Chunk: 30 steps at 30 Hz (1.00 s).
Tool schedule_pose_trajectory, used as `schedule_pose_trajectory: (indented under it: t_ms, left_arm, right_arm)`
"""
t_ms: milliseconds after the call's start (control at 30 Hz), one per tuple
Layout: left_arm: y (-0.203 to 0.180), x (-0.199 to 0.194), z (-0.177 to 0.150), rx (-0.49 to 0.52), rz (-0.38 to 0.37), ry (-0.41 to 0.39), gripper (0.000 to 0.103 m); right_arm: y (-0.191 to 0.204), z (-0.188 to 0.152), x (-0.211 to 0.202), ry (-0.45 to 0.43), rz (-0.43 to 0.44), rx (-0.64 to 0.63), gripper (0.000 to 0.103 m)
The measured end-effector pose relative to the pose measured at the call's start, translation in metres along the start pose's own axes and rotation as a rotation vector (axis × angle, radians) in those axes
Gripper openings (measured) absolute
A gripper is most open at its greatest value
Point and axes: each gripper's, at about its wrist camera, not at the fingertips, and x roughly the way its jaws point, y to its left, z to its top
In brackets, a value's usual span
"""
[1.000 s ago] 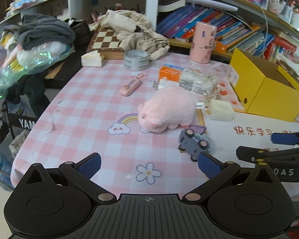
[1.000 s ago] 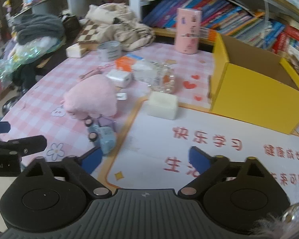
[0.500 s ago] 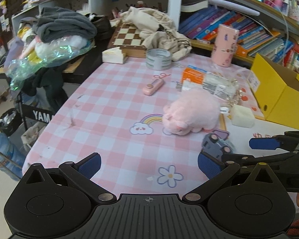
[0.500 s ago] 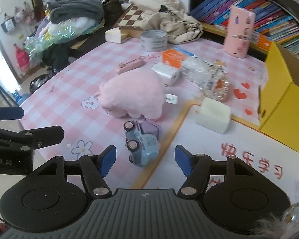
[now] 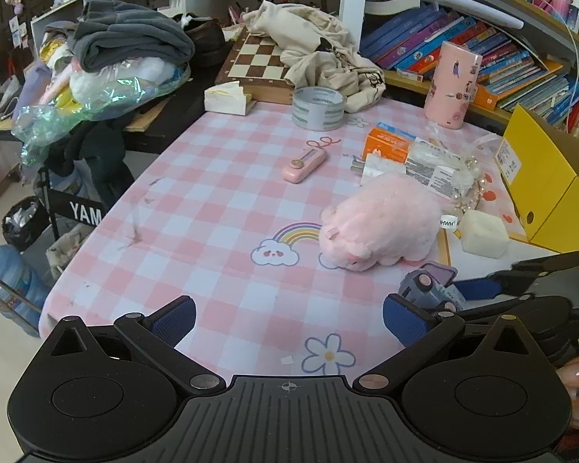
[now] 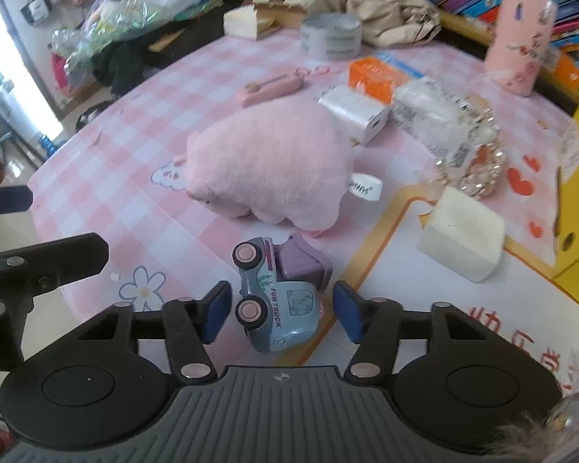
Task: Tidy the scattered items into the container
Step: 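Grasp the grey toy truck with the right gripper, then grasp the pink plush pig with the left gripper while the right gripper holds the truck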
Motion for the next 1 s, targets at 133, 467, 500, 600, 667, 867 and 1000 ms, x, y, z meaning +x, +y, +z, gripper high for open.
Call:
schedule_pose_trajectory:
  t_ms: [133,467,500,600,667,867,1000]
  left_arm:
    - [-0.006,0.006,0.006,-0.008,-0.003,0.014,0.103]
    - [-0.034,0.032,0.019,0.055,-0.039,0.045,0.103]
    - [-0.038,0.036,0.02,0.068,-0.04,0.044,0.103]
    - [-0.049,0.044,0.025,0.115,-0.038,0.028,0.103]
    - [-0.057,0.049,0.028,0.158,-0.025,0.006,0.103]
    - [-0.077,0.068,0.034,0.263,0.002,-0.005,0.103]
    - [-0.082,0.079,0.036,0.276,-0.004,0.012,0.103]
  right_arm:
    - [-0.008,0.003,0.0,0.003,0.024,-0.01,0.042]
    - [-0.038,-0.002,-0.012,-0.012,0.0,0.007,0.042]
    - [-0.041,-0.002,-0.014,-0.018,-0.008,0.008,0.042]
    - [-0.051,-0.005,-0.02,-0.025,-0.03,0.01,0.042]
    - [-0.058,-0.008,-0.022,-0.022,-0.042,0.018,0.042]
    - [-0.078,-0.015,-0.03,-0.018,-0.082,0.051,0.042]
    - [-0.086,-0.021,-0.034,-0.013,-0.1,0.065,0.042]
